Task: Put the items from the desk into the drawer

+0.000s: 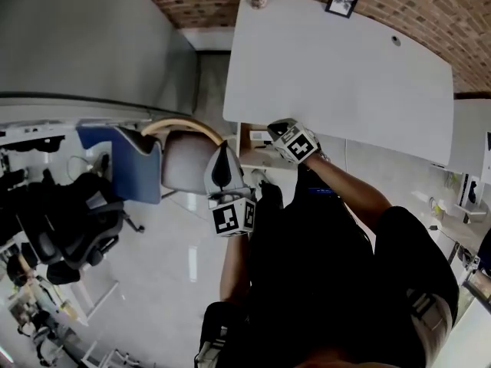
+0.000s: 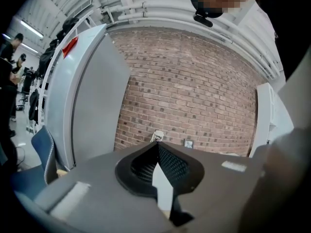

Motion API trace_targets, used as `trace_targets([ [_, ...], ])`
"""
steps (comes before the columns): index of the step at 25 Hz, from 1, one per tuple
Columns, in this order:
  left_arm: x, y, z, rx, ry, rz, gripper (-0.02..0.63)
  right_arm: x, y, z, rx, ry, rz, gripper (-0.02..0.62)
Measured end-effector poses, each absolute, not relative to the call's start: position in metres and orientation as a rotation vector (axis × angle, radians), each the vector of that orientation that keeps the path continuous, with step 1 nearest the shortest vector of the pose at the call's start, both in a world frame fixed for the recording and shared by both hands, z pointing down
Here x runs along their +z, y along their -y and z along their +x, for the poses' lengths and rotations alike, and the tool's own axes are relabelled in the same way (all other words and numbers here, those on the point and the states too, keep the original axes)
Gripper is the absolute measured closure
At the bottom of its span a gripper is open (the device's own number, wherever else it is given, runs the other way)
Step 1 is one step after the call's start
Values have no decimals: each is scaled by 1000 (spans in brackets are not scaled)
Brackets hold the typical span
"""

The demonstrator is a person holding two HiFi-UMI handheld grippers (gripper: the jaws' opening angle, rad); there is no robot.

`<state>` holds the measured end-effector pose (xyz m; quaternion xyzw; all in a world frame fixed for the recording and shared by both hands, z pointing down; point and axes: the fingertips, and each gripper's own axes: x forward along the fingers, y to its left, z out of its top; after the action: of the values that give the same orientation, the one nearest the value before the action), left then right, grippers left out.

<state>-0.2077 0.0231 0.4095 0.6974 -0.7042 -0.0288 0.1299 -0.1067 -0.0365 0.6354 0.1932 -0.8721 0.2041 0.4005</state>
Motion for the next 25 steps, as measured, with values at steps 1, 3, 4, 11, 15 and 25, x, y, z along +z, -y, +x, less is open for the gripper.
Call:
trace_targets([
  [1, 406, -24, -208, -91, 2053, 2021, 591, 620, 42, -107, 498, 2238, 508, 592],
  [3, 398, -26, -207, -102, 2065, 2016, 591, 587, 48, -106, 480, 2305, 541, 592],
  [4, 395, -27, -206, -108, 2069, 2015, 591, 569, 51, -106, 470, 2340, 558, 592],
  [11, 373, -36, -201, -138, 2081, 2026, 591, 447, 49, -97, 356, 2608, 655, 592],
  [15, 365, -37, -197, -152, 2077, 2043, 591, 391, 36, -85, 271, 2730, 701, 592],
  [25, 355, -34, -188, -169, 2074, 2072, 591, 371, 37, -72, 232, 2767, 750, 592],
])
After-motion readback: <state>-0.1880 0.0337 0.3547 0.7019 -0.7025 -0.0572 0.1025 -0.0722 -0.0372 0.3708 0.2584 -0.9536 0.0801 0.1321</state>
